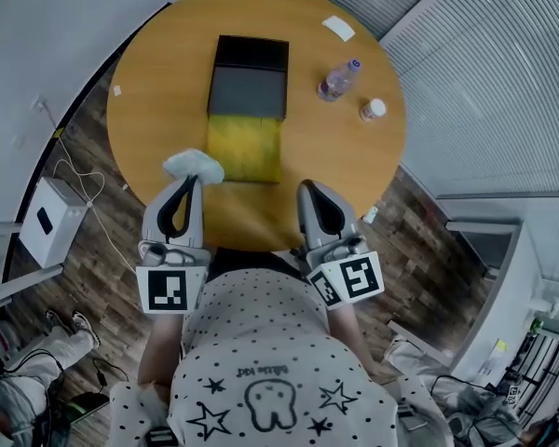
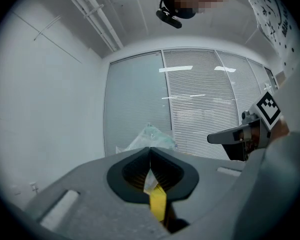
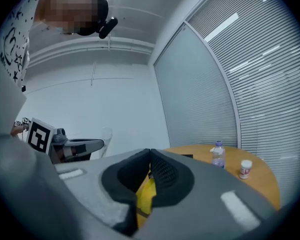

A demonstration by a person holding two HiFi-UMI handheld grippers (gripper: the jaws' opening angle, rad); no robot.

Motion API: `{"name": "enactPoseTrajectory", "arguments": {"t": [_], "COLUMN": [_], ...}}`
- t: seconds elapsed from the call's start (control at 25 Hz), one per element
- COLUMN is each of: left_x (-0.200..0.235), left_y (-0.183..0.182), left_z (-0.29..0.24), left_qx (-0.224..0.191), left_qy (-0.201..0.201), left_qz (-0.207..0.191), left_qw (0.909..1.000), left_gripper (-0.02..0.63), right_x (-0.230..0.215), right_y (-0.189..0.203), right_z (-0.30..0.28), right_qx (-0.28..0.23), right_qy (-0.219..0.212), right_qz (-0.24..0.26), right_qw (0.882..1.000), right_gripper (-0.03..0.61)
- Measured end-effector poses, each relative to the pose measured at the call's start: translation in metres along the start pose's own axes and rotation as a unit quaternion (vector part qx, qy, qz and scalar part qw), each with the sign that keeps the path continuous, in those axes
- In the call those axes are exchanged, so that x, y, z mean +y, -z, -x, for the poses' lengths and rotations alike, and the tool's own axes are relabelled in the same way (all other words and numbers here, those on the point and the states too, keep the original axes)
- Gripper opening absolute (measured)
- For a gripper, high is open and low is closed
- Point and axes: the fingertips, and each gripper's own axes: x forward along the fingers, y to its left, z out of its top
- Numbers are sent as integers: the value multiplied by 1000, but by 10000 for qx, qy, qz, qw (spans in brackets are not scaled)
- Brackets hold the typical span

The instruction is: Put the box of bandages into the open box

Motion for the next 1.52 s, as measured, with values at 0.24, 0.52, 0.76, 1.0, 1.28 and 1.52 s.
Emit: {"name": "enactPoseTrajectory", "arguments": {"t": [0.24,0.52,0.76,1.0,1.28,1.52], "left_x": [0,10,9,12,23,22], "left_y": [-1,1,0,-2,-3,16], "left_z": [-11,-20,-20,-18,-25,-49], "left_qx": [-12,-86,-94,-145,82,898], "left_qy": [55,-33,-27,-83,-8,433], "left_qz": [49,-16,-1,-32,-168,-147], "left_qw": [10000,10000,10000,9999,9998,9949], "left_gripper": [11,11,11,11,11,11], "right_x": [-19,-39,-47,-47,-47,-46], "right_y": [-4,-8,-7,-6,-7,-7], "right_z": [-1,-3,1,3,4,6], "right_qx": [-27,-85,-51,-47,-79,-127], "right_qy": [183,387,481,534,577,620], "right_qz": [23,34,54,47,33,-7], "right_qw": [9998,9992,9988,9986,9983,9980], "right_gripper": [5,5,5,5,5,5]}}
